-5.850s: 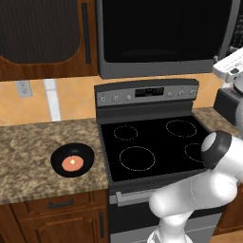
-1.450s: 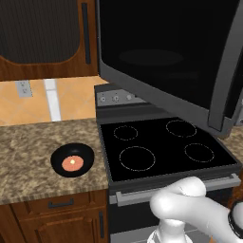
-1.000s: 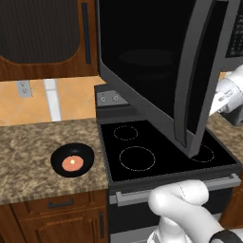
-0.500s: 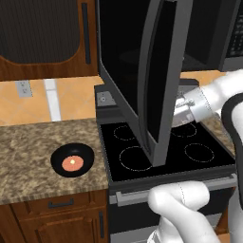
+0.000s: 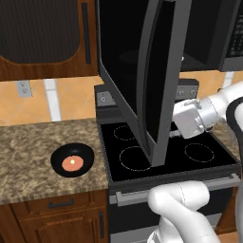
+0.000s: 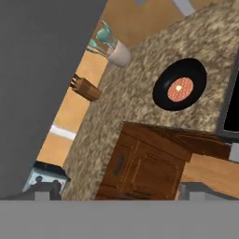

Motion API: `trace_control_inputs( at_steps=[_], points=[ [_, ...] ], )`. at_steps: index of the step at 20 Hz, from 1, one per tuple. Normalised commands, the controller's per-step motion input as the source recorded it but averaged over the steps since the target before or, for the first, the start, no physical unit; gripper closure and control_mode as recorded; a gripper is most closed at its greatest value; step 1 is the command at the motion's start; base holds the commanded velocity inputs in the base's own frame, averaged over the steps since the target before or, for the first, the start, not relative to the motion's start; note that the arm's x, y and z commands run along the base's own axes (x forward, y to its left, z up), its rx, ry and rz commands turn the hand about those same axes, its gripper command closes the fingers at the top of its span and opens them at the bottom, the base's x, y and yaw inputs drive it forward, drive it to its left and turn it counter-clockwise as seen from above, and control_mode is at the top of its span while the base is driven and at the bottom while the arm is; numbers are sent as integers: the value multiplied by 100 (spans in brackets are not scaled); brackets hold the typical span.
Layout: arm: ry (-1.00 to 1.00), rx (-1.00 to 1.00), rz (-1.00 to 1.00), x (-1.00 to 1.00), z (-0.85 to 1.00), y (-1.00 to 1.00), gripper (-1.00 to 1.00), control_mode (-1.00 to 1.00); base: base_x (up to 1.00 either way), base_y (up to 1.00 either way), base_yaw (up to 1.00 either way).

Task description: Open the microwave, place the bowl with waffle inside the microwave, then close the microwave door and turn it on.

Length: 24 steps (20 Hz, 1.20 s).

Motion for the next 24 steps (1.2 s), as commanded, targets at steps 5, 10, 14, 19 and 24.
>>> trace_control_inputs(
  at_steps=[5,10,14,19,24],
  points=[
    [22,0,-3,100,-100,37,-100,-100,0,0,0],
    [19,0,-10,97,-92,97,-100,-100,0,0,0],
    [16,0,-2,64,-63,86,-100,-100,0,0,0],
    [11,12,0,29,-47,24,-100,-100,0,0,0],
    [5,0,0,33,-36,37,-100,-100,0,0,0]
  ],
)
